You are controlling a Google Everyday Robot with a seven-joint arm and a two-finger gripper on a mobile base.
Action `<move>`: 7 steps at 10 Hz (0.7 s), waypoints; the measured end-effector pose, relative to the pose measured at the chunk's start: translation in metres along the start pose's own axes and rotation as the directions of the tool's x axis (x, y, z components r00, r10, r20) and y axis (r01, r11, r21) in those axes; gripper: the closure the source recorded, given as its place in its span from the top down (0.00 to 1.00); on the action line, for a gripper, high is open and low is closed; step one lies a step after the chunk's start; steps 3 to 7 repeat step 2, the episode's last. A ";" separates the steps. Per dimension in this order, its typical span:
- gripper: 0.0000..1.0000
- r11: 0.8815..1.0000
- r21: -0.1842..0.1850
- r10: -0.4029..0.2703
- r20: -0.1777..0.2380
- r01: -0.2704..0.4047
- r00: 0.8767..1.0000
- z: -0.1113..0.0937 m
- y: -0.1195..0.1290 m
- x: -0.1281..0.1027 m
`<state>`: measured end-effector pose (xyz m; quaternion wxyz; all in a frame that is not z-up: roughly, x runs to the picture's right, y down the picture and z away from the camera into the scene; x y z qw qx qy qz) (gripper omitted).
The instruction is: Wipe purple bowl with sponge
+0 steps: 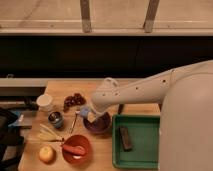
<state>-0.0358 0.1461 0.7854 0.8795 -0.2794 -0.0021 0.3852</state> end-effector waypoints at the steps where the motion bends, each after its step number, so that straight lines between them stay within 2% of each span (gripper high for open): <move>1: 0.00 1.000 0.001 0.021 -0.003 -0.021 1.000 -0.002 -0.002 0.015; 2: 0.00 0.999 0.006 0.048 -0.005 -0.048 0.999 -0.006 -0.006 0.031; 7: 0.00 0.999 0.006 0.048 -0.005 -0.048 0.999 -0.006 -0.006 0.031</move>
